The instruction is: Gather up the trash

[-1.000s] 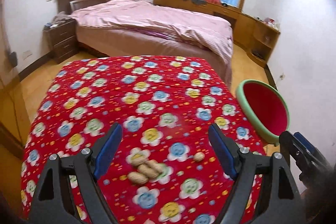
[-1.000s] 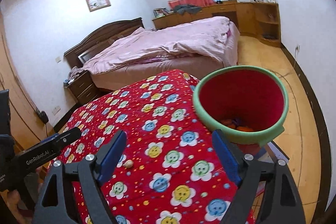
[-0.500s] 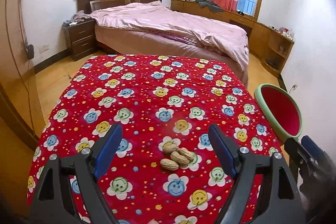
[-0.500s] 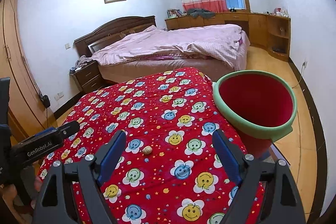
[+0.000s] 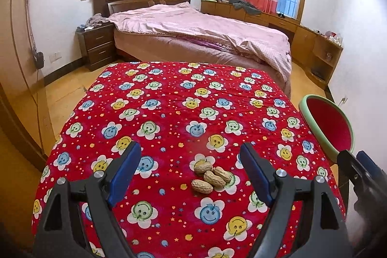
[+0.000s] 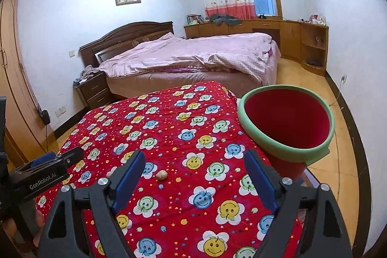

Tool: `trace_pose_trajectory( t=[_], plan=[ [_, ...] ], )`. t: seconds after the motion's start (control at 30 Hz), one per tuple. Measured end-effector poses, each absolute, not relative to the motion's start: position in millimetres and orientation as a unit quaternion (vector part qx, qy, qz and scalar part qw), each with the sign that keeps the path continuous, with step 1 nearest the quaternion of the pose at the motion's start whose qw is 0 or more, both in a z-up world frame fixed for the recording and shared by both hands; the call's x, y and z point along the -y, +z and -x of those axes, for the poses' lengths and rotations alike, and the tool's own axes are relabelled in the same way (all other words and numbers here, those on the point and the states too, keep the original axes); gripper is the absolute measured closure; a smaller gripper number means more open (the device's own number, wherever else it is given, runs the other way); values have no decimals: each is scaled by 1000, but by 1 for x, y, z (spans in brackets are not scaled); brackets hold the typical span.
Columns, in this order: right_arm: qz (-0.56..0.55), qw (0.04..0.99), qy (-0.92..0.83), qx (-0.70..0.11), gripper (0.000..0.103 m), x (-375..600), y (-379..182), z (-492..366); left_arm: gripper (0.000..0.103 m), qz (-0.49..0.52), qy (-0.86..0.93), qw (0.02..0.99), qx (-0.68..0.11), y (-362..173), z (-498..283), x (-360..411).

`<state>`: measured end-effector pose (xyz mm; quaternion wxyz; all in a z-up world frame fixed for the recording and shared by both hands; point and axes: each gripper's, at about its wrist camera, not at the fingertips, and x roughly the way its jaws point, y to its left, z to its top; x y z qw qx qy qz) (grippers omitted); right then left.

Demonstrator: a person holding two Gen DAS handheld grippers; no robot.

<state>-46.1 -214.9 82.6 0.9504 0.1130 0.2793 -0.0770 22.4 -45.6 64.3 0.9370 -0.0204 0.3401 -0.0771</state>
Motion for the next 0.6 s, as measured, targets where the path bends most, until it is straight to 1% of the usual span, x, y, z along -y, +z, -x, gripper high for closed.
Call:
trace_pose_trajectory(
  t=[0.6],
  plan=[
    [-112, 951, -76, -279, 17, 214, 82, 46, 20, 24, -76, 940, -333, 66, -20, 44]
  ],
)
